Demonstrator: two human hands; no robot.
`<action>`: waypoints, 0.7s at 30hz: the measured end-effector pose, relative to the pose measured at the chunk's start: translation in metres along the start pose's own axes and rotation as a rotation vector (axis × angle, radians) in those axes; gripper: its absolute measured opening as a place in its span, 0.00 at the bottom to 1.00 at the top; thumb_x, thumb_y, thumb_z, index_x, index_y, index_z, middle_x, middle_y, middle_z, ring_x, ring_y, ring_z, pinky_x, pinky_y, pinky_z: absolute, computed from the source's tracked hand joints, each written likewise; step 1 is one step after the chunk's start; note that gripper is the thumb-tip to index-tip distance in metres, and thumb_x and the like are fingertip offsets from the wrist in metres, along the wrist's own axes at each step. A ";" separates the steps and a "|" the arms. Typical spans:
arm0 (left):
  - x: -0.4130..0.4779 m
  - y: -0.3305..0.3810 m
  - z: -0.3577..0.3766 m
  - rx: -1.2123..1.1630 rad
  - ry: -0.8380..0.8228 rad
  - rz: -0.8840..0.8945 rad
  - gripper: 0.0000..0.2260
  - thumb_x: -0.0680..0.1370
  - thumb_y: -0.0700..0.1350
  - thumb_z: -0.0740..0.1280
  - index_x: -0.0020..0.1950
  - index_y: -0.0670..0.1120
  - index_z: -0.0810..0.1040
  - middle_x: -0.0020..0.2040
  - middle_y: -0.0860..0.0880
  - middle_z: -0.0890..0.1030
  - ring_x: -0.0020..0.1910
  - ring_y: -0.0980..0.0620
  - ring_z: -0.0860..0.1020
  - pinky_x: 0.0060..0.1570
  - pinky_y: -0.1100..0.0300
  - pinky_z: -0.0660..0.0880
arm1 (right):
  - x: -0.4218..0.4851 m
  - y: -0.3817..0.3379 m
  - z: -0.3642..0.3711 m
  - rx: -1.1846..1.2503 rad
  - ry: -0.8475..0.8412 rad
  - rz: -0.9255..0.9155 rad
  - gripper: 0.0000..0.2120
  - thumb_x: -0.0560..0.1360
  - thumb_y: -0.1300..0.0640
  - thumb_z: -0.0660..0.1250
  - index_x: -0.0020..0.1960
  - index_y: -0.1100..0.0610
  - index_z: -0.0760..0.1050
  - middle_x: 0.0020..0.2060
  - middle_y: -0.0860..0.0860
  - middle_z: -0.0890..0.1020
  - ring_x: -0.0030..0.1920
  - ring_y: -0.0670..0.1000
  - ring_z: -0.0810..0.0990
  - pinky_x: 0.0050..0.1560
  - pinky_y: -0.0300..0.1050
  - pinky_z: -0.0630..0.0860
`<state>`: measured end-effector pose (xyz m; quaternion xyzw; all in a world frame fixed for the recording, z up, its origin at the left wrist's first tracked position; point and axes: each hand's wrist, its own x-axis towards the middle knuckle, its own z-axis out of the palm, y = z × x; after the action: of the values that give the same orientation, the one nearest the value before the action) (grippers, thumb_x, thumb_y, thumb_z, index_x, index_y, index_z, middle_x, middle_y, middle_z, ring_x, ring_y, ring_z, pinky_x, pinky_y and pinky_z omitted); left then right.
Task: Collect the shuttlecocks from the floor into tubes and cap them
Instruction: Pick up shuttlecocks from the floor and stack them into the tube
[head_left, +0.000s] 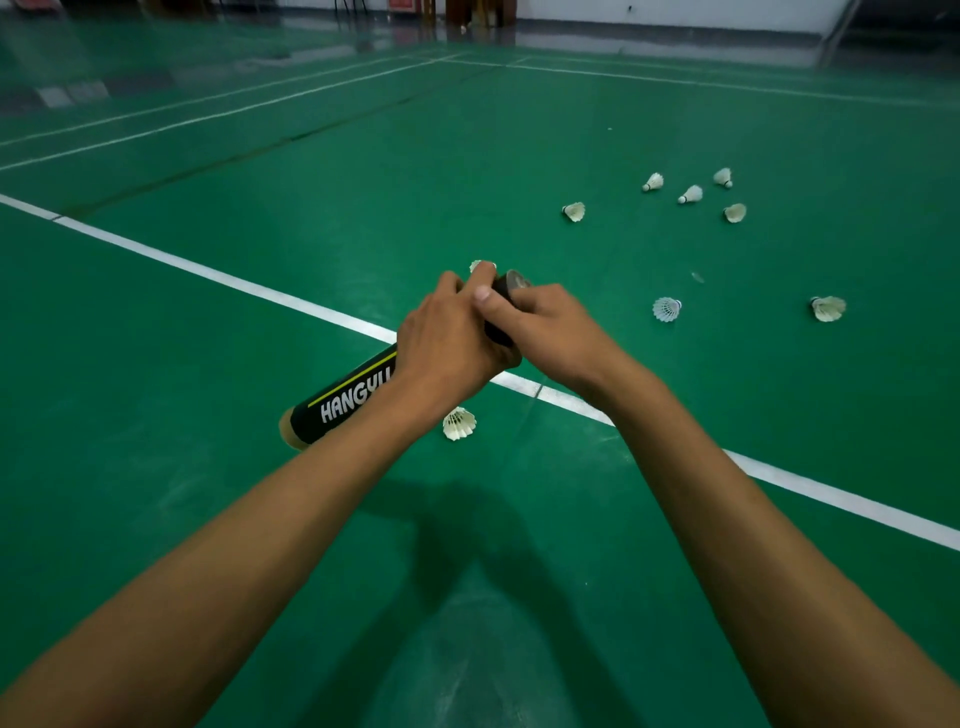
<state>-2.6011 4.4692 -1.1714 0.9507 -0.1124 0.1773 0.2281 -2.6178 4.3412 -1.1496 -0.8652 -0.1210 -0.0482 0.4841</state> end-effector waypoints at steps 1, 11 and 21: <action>0.003 -0.003 0.001 -0.008 -0.004 -0.001 0.21 0.74 0.56 0.71 0.62 0.52 0.69 0.50 0.48 0.73 0.47 0.38 0.78 0.42 0.53 0.68 | 0.003 0.001 0.004 -0.007 0.065 -0.015 0.24 0.80 0.43 0.65 0.42 0.64 0.80 0.34 0.53 0.79 0.37 0.52 0.78 0.44 0.47 0.76; 0.008 -0.013 0.021 -0.207 -0.069 -0.073 0.29 0.71 0.54 0.77 0.66 0.52 0.67 0.56 0.44 0.74 0.53 0.35 0.79 0.50 0.46 0.75 | 0.016 -0.009 0.014 -0.105 0.188 0.165 0.18 0.80 0.49 0.65 0.38 0.59 0.81 0.27 0.43 0.77 0.31 0.44 0.74 0.40 0.44 0.72; 0.016 -0.034 0.004 -0.151 -0.082 -0.111 0.36 0.70 0.54 0.76 0.74 0.56 0.64 0.56 0.45 0.74 0.55 0.37 0.79 0.50 0.48 0.73 | 0.050 -0.026 0.032 -0.130 0.173 0.178 0.23 0.81 0.44 0.63 0.34 0.60 0.74 0.31 0.55 0.74 0.34 0.52 0.70 0.38 0.46 0.68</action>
<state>-2.5755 4.4953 -1.1817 0.9421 -0.0817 0.1162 0.3037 -2.5770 4.3900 -1.1347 -0.8946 0.0017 -0.0871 0.4382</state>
